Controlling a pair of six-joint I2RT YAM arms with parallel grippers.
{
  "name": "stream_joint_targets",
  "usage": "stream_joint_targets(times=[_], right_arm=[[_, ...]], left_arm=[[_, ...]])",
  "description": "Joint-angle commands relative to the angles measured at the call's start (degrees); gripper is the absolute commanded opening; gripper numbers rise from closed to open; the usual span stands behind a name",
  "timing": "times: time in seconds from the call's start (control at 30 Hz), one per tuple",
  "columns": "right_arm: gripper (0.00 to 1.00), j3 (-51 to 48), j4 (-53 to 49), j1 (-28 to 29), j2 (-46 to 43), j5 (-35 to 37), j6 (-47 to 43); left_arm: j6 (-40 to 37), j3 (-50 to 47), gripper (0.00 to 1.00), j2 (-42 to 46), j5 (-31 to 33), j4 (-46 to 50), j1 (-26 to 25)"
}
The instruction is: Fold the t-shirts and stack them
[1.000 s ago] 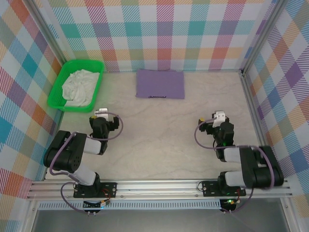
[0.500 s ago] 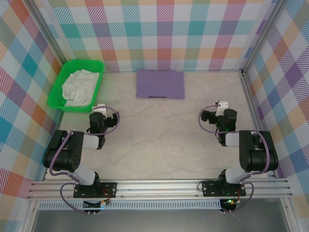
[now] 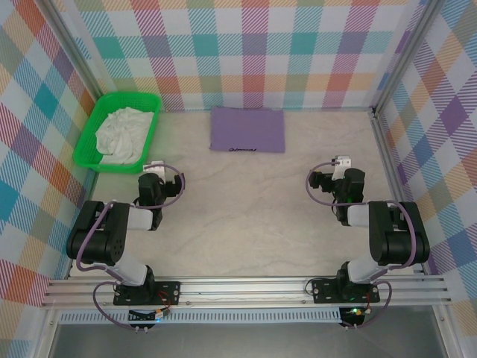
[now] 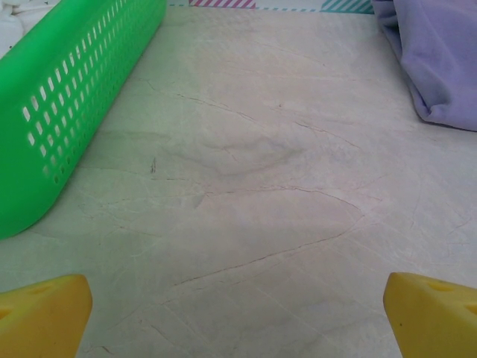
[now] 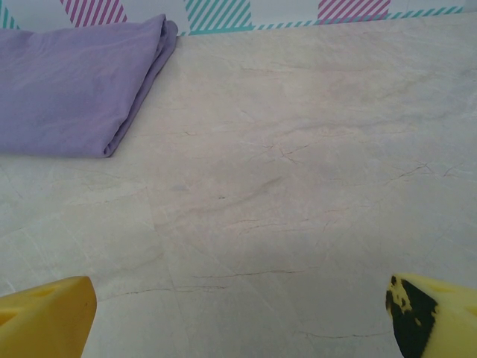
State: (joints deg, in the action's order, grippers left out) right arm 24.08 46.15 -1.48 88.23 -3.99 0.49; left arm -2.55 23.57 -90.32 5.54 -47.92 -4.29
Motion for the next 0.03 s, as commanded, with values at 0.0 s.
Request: stream_joint_targets(times=[0.0], right_arm=[[0.99, -0.1, 0.1, 0.4, -0.4, -1.2, 0.5]], left_arm=[[0.6, 0.4, 1.00, -0.2, -0.7, -0.5, 0.5]])
